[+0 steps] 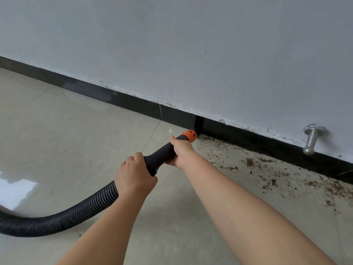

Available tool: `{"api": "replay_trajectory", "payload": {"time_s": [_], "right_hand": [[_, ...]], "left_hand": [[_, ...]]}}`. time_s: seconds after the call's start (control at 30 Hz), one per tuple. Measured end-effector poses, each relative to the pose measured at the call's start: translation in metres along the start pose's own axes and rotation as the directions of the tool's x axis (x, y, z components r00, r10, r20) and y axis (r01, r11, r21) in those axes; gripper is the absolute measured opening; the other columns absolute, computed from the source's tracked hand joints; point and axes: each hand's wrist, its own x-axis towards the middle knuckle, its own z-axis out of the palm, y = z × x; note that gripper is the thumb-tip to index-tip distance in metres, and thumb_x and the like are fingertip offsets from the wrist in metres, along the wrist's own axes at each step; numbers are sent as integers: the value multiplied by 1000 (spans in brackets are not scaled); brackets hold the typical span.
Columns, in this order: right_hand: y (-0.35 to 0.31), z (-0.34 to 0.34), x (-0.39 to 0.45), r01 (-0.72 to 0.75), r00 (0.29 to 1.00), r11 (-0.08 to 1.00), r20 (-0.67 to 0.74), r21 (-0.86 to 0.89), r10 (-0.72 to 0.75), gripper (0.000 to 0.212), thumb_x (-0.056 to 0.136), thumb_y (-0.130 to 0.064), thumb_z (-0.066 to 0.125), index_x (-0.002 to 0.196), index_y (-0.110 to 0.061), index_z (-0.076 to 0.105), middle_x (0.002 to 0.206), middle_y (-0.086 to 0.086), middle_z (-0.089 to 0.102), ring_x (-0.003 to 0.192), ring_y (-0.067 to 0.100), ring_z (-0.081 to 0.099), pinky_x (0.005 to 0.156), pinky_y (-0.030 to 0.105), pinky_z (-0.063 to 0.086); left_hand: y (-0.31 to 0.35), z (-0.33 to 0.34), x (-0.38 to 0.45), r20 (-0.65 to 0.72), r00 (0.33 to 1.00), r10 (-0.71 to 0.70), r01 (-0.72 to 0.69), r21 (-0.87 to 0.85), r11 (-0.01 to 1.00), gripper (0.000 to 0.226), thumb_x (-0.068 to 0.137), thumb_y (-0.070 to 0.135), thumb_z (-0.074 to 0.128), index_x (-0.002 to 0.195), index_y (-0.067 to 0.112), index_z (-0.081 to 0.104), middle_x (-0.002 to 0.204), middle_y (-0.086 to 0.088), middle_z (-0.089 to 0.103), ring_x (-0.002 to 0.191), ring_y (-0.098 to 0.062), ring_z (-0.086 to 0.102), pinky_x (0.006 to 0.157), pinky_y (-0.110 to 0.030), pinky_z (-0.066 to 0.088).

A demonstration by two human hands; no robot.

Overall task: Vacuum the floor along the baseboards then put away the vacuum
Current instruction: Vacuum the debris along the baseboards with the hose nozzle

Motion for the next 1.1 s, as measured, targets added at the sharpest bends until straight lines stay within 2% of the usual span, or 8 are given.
{"api": "replay_trajectory", "payload": {"time_s": [0.23, 0.77, 1.0, 1.1], "right_hand": [[0, -10, 0, -14, 999, 1000, -30, 13, 14, 50, 92, -27, 58, 132, -9, 34, 130, 17, 47, 115, 37, 51, 85, 48, 52], [2, -27, 5, -43, 991, 999, -122, 29, 46, 51, 89, -27, 61, 129, -8, 35, 124, 17, 51, 112, 36, 53, 91, 51, 50], [8, -14, 0, 19, 996, 1000, -91, 9, -18, 53, 92, -26, 56, 137, -11, 31, 129, 14, 47, 115, 34, 50, 87, 47, 51], [10, 8, -9, 65, 998, 996, 9, -68, -64, 52, 93, -20, 52, 138, -12, 29, 129, 13, 46, 113, 32, 50, 72, 42, 52]], "left_hand": [[5, 2, -1, -5, 999, 44, -44, 15, 999, 38, 77, 28, 62, 106, 13, 43, 104, -2, 53, 96, -21, 51, 68, -26, 36], [17, 10, -5, -29, 987, 157, -155, 55, 986, 38, 78, 29, 61, 109, 16, 42, 107, 1, 53, 98, -18, 50, 67, -24, 35], [3, 7, -17, -59, 995, 84, -87, -57, 995, 37, 78, 30, 61, 106, 13, 44, 104, -1, 53, 96, -21, 50, 69, -26, 35], [-15, 1, -19, -83, 997, -4, -5, -112, 994, 36, 76, 29, 63, 101, 12, 43, 93, 0, 46, 86, -21, 44, 68, -28, 35]]}}
